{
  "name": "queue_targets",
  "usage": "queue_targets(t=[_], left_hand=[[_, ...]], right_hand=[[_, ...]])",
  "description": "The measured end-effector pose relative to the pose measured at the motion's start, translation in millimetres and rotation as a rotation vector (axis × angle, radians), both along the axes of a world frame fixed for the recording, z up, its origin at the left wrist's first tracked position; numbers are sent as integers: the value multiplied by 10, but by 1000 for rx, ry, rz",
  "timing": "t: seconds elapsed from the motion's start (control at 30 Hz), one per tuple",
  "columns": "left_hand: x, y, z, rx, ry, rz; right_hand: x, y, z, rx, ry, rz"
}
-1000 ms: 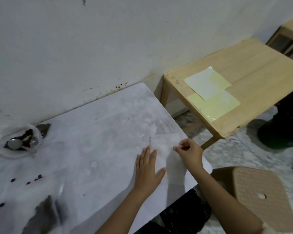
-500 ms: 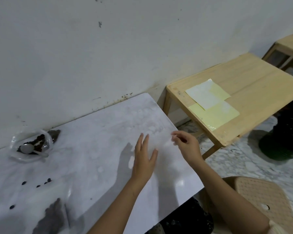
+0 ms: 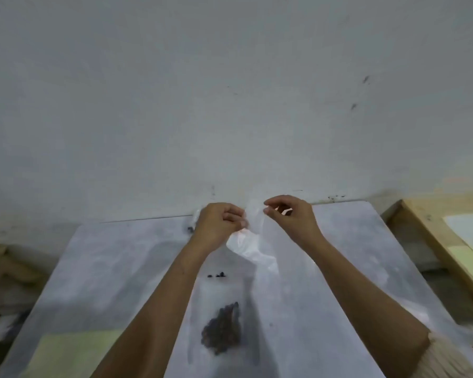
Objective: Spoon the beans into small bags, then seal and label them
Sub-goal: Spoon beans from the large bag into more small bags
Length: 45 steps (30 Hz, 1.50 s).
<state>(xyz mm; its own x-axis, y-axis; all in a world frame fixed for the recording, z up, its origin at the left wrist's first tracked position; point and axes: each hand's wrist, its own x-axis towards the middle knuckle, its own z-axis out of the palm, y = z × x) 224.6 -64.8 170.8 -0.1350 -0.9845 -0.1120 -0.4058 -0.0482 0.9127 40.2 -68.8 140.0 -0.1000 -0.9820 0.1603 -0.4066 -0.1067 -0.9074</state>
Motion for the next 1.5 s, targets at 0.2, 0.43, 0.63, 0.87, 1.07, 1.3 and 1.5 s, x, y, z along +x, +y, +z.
queue_targets(t=[0.2,0.43,0.63,0.87,1.07,1.3,1.5], left_hand=[[1070,-19,26,-37,-10,183],[1638,-70,-66,-52,92,232],[1720,-70,-151,-55,111,175],[1644,-114,-232,-22,66,195],[1545,-167,-320,-2,4,177],[1404,-149,-469,45,92,190],[1514,-186,-518,318,378,40]], right_hand=[[1241,-216,29,-165,76,-52],[1998,-230,-46,-21,-61,101],[2128,-170,-114,168,-252,101],[2015,-130,-60,304,-494,98],[1941,-139,-83,307,-423,48],[1812,-156,-143,254,-227,36],[1695,-143,-215,239,-205,50]])
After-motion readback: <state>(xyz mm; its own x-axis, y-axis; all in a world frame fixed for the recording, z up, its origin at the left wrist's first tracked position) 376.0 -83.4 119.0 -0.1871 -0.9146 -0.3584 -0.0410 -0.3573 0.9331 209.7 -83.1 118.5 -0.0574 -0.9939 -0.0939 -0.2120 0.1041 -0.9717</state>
